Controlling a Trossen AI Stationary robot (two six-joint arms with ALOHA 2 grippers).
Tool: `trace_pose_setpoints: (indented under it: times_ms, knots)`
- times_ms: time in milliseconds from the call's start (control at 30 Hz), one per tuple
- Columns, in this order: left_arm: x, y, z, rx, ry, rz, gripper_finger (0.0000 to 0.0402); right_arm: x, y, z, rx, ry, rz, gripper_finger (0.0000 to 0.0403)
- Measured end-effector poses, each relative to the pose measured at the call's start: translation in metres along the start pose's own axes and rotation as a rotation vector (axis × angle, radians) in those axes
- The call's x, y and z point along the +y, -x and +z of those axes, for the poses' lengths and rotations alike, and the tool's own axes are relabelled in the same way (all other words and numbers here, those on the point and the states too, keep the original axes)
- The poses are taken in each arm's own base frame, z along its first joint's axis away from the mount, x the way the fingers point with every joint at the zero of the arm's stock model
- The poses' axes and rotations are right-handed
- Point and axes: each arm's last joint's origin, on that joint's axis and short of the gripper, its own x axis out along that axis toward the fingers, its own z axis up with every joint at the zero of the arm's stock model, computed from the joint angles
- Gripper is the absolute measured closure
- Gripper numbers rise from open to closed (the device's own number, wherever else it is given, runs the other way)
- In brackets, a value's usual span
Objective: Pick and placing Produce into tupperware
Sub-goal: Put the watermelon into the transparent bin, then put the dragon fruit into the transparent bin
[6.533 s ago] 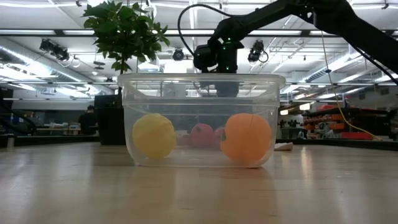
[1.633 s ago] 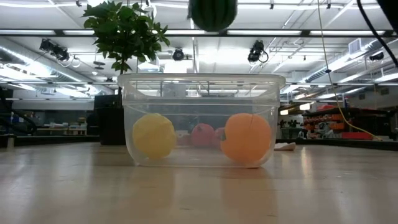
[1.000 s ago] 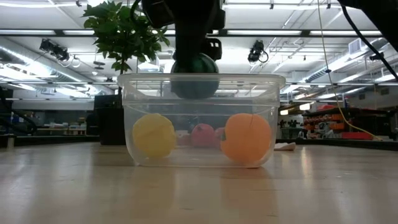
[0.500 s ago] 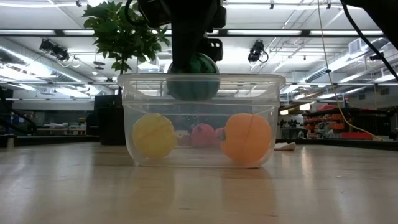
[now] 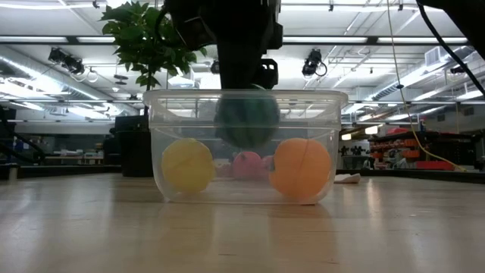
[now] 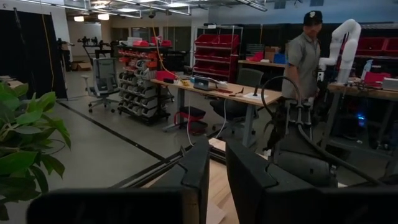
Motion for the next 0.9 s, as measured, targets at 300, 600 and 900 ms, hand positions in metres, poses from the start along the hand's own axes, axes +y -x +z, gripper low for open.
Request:
trace_pose_setpoints:
  times_ms: [300,600,900]
  knots:
    - [0.0,0.0,0.0,0.0,0.0,0.0,0.0341,0.0,0.0,0.001,-0.008,-0.031,0.005,0.0079]
    - [0.0,0.0,0.0,0.0,0.0,0.0,0.0336,0.0,0.0,0.001,-0.008,-0.031,0.002,0.0044]
    - [0.0,0.0,0.0,0.0,0.0,0.001,0.0344,-0.002,0.026,-0.004,-0.001,-0.027,-0.005,0.0057]
